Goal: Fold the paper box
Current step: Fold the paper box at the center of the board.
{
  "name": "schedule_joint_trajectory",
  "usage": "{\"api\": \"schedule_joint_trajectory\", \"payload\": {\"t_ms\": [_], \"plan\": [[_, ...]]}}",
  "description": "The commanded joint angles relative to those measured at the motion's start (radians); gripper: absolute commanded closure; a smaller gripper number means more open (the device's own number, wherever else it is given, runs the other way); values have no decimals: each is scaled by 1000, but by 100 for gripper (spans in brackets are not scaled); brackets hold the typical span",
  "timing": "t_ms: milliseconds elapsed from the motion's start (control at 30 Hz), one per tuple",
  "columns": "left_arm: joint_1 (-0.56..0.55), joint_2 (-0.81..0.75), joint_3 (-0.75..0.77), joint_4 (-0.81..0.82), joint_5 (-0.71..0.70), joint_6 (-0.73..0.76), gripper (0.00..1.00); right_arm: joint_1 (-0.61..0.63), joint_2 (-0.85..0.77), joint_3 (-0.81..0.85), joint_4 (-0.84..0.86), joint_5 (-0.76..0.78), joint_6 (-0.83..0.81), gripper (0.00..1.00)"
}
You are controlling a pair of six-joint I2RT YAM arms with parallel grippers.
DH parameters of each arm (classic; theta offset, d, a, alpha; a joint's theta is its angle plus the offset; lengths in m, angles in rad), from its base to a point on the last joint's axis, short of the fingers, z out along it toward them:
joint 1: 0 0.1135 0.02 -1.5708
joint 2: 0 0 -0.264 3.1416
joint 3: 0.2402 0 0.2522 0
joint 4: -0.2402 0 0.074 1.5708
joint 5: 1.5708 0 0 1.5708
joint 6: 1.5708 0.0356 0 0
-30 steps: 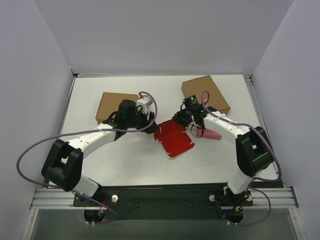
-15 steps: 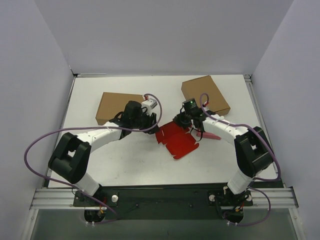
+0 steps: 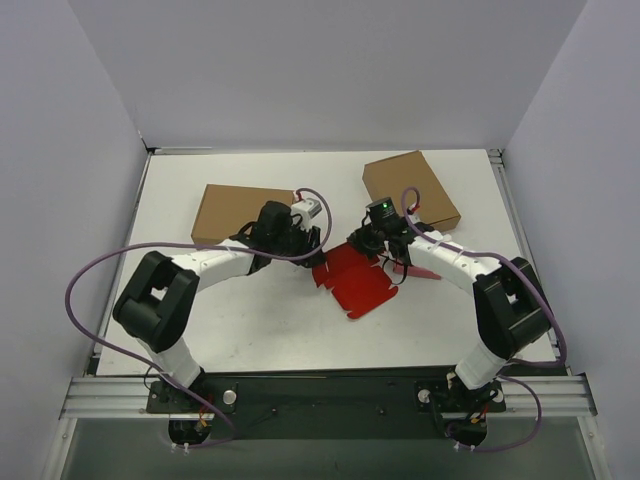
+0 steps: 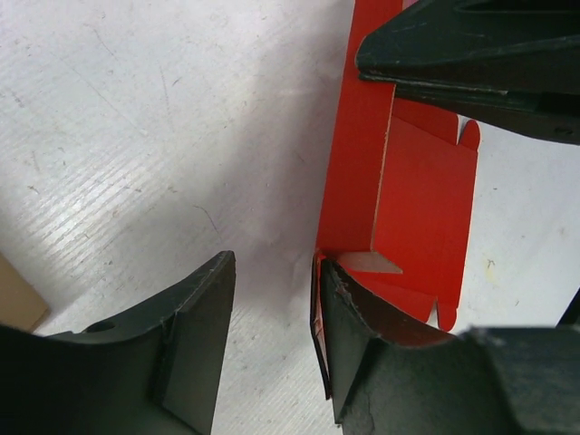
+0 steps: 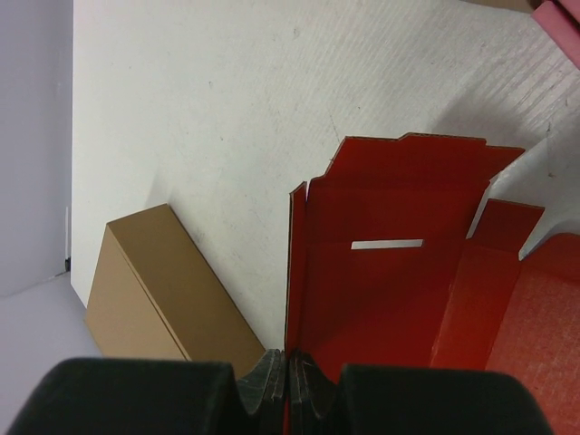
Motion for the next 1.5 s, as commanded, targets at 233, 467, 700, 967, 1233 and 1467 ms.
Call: {"api": "schedule_joint_trajectory", "payload": {"t_ms": [233, 467, 700, 967, 1233, 1467], "plan": [[-5, 74, 65, 176, 143, -34, 63, 16, -24, 13, -26, 12, -24, 100], [-6, 64, 66, 129, 117, 33, 85, -4, -44, 10, -34, 11, -33, 78], [-25, 54, 82, 60, 50, 127, 100, -23, -59, 77, -98, 20, -108, 49], [-46, 54, 112, -8, -36, 196, 100, -75, -55, 62, -113, 11, -107, 50], [-48, 59, 123, -16, -62, 193, 100, -98, -17, 65, -100, -19, -114, 53], [-49, 59, 122, -19, -61, 197, 100, -112, -21, 45, -23, -31, -133, 51]]}}
